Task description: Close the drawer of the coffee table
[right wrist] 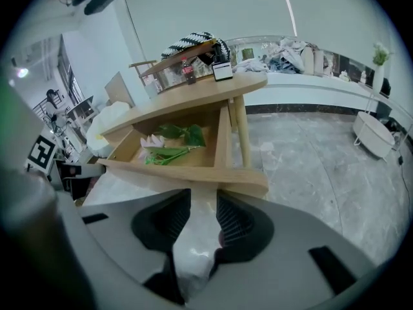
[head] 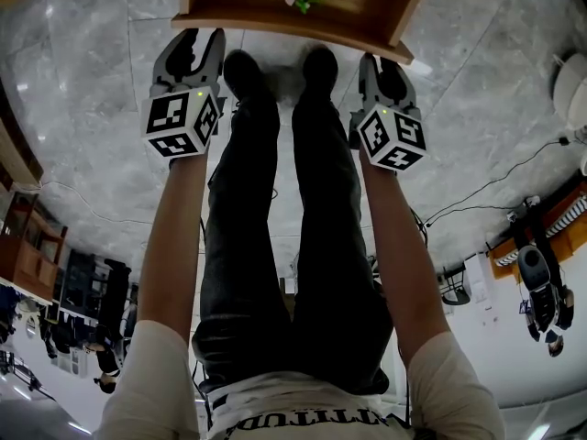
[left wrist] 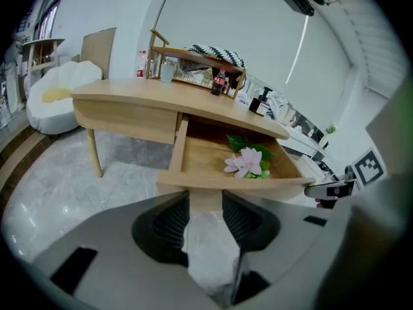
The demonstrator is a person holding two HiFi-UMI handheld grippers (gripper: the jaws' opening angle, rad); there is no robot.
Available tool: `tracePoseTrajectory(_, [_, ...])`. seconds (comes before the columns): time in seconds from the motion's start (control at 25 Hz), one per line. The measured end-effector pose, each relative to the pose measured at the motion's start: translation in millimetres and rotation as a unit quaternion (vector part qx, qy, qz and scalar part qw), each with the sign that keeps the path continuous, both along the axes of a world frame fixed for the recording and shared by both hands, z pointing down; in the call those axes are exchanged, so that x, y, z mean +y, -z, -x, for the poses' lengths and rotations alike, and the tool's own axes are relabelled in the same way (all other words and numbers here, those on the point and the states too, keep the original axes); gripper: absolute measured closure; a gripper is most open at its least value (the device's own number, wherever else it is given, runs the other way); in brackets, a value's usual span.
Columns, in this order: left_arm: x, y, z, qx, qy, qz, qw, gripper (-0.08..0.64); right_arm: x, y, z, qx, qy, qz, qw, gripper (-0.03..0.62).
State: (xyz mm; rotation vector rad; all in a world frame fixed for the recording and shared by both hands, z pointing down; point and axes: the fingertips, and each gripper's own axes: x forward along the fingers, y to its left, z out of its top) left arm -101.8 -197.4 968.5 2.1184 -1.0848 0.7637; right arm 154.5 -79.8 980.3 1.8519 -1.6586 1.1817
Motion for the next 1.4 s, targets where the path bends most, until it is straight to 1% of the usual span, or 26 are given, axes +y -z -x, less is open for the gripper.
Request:
tracePoseTrajectory(0.2, [-23,14,-9,0.007,0.009,-0.016,0.9998,0.388,-20,13,-7,0.006,0.022,-0.015,1.000,0.451])
tracePoseTrajectory(0.36, [-35,18,-17,0.013,0.011,-0.026,0.9995,0.388,-33,18,-16,0.009,0.031,-0.024,0.999,0.451])
tracePoseTrajectory(0.52, [-39,17,-21,0.018,0.012,-0.029,0.9994,0.388,-42,17,-22,0.016,0.029,-0.029,0.999,0.449])
tracePoseTrajectory(0.68, [-43,16,-20,0.018,0.014,-0.032,0.9992,0.388,-46,16,-22,0.023,0.018,-0.035,0.999,0.451])
tracePoseTrajectory(0.84, [-59,17,-27,0.019,0.026,-0.043,0.9986,0.390,-58,16,-25,0.033,0.012,-0.043,0.998,0.449])
tracePoseTrajectory(1.0, [-75,19,-34,0.020,0.020,-0.056,0.9980,0.393,-74,18,-32,0.044,0.009,-0.052,0.998,0.451])
tracePoseTrajectory(1.24, [-93,19,-40,0.026,0.017,-0.072,0.9969,0.393,-90,18,-37,0.063,0.022,-0.064,0.996,0.450])
tracePoseTrajectory(1.4, [-103,21,-43,0.025,0.012,-0.088,0.9958,0.393,-99,19,-41,0.070,0.020,-0.074,0.995,0.451])
